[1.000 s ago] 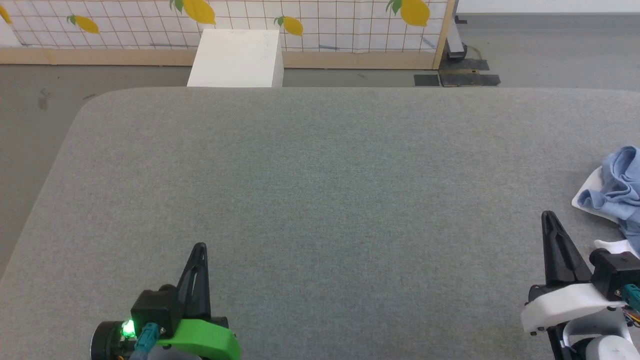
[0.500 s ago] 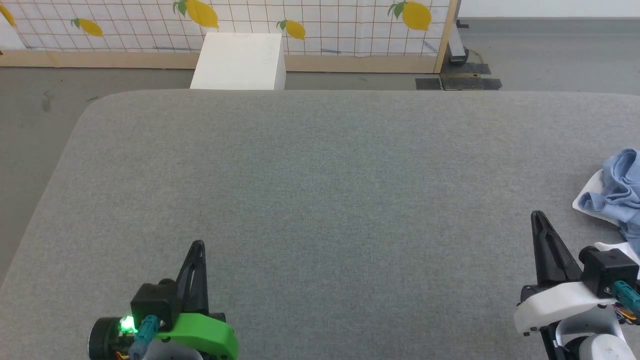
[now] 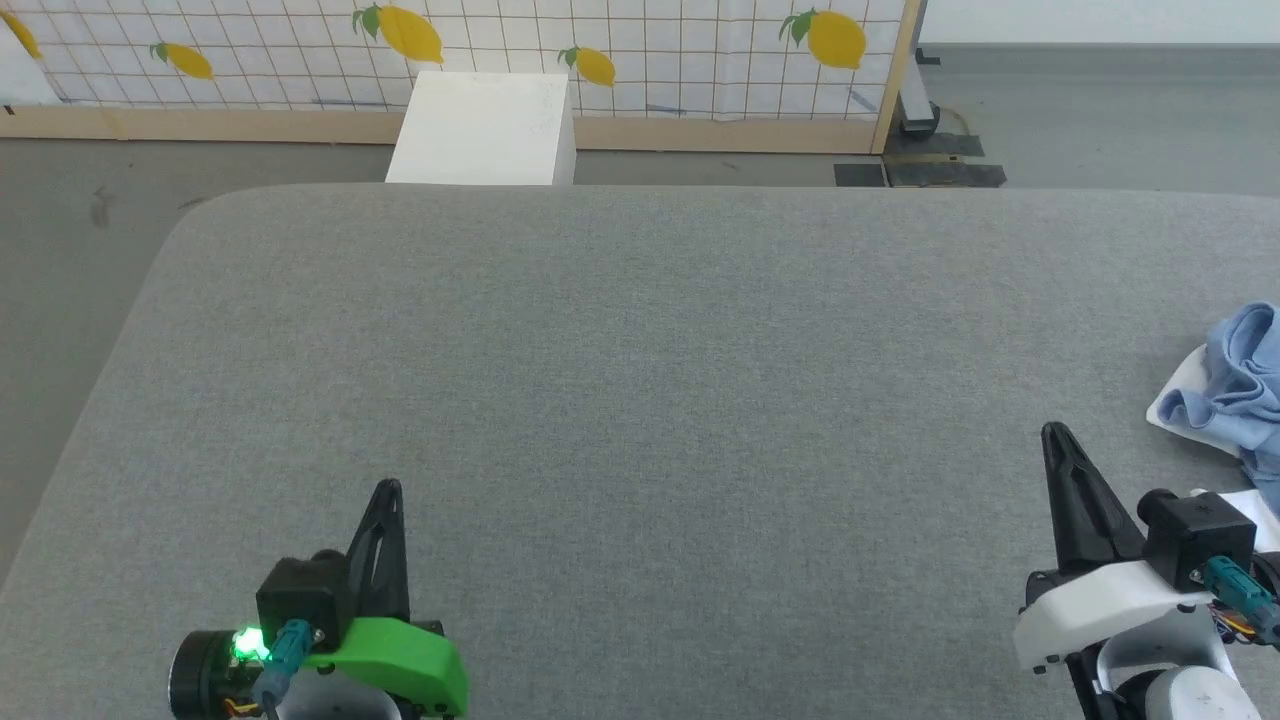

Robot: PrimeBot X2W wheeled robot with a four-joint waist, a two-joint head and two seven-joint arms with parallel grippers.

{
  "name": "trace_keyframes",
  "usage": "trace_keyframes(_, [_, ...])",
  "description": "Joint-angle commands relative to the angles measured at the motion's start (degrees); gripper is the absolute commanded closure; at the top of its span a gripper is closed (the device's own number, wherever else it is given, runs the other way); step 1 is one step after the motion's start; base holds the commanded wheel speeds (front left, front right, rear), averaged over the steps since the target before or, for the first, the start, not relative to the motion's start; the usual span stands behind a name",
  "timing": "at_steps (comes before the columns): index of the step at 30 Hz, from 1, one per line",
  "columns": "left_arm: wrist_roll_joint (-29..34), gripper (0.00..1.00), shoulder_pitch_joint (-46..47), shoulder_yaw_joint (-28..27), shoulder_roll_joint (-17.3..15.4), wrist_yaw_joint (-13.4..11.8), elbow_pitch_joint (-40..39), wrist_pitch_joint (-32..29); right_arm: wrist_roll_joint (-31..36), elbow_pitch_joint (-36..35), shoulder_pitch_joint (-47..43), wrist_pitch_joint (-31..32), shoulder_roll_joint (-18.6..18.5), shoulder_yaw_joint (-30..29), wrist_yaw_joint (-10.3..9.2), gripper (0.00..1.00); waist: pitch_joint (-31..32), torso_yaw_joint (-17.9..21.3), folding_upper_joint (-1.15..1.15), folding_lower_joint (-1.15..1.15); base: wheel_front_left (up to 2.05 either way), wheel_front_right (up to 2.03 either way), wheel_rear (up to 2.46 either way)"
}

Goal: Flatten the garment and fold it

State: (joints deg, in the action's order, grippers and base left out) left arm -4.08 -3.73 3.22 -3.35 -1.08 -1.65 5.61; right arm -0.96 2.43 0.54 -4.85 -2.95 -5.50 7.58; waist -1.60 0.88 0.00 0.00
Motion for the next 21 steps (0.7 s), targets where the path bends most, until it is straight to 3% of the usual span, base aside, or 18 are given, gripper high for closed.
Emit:
trace_keyframes(1, [1.2,1.00,1.3,-0.3,0.3,0.2,0.2,-0.3,0.4,-0.4,-0.3,0.3,0.0,0.4,-0.06,1.00,0.0,0.0,0.00,0.00,0.00,0.00,0.00])
trace_keyframes(21, [2.6,1.00,2.5,-1.7,0.4,0.6,0.9,-2.9,0.7,-1.4,-0.4,2.5,0.1,2.9,-0.07,1.00,0.8,-0.4,0.00,0.00,0.00,0.00,0.00])
